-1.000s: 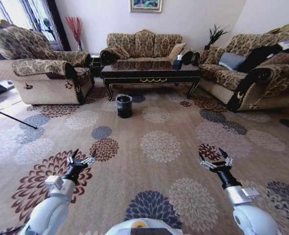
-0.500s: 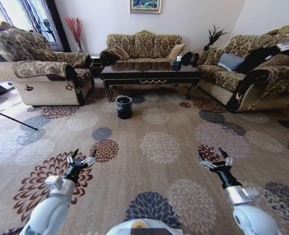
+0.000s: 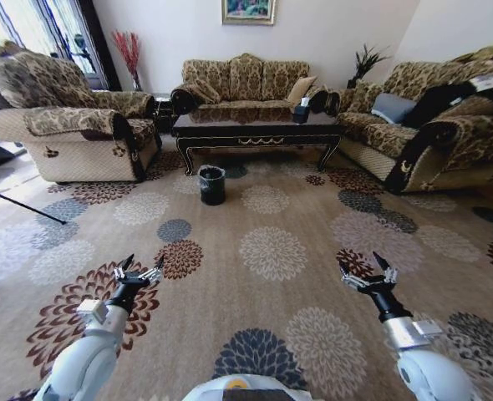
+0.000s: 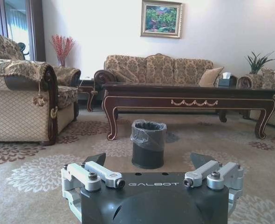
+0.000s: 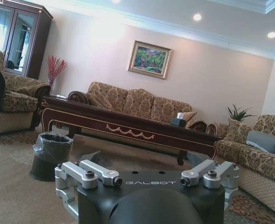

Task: Move to the front of the table and pick up the trash from the floor, then place it into the trash bin.

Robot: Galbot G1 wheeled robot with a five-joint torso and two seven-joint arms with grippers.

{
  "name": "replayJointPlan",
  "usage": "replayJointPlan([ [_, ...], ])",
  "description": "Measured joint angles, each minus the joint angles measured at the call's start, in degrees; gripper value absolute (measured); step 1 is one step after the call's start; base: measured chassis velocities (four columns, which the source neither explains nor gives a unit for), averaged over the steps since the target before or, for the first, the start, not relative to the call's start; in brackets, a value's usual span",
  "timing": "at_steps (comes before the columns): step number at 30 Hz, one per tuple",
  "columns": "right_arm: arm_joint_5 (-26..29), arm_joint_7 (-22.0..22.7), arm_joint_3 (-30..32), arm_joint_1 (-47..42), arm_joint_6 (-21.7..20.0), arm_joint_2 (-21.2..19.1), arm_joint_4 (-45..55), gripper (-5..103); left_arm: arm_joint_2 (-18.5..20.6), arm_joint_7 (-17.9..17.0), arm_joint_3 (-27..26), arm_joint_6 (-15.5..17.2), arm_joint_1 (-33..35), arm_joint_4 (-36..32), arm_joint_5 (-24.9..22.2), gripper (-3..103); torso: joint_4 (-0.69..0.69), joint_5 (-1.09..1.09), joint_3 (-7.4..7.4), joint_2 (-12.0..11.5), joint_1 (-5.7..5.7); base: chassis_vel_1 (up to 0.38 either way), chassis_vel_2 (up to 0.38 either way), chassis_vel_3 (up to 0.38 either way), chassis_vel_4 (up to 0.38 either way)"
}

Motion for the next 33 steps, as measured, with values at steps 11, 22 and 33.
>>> replayJointPlan([
  [11, 0.0, 0.0, 0.0, 0.0, 0.0, 0.0, 0.0, 100, 0.0, 0.0, 0.0, 0.0, 0.0, 0.0, 0.0, 100, 0.00, 0.00, 1.97, 2.5, 0.58, 0.000, 0.000, 0.000, 0.000],
  [22, 0.0, 0.0, 0.0, 0.0, 0.0, 0.0, 0.0, 100, 0.0, 0.0, 0.0, 0.0, 0.0, 0.0, 0.0, 100, 0.00, 0.00, 3.75, 5.0, 1.28, 0.000, 0.000, 0.000, 0.000],
  [33, 0.0, 0.0, 0.0, 0.0, 0.0, 0.0, 0.0, 100, 0.0, 0.0, 0.0, 0.0, 0.0, 0.0, 0.0, 100, 0.00, 0.00, 5.69, 7.6, 1.97, 0.000, 0.000, 0.000, 0.000],
])
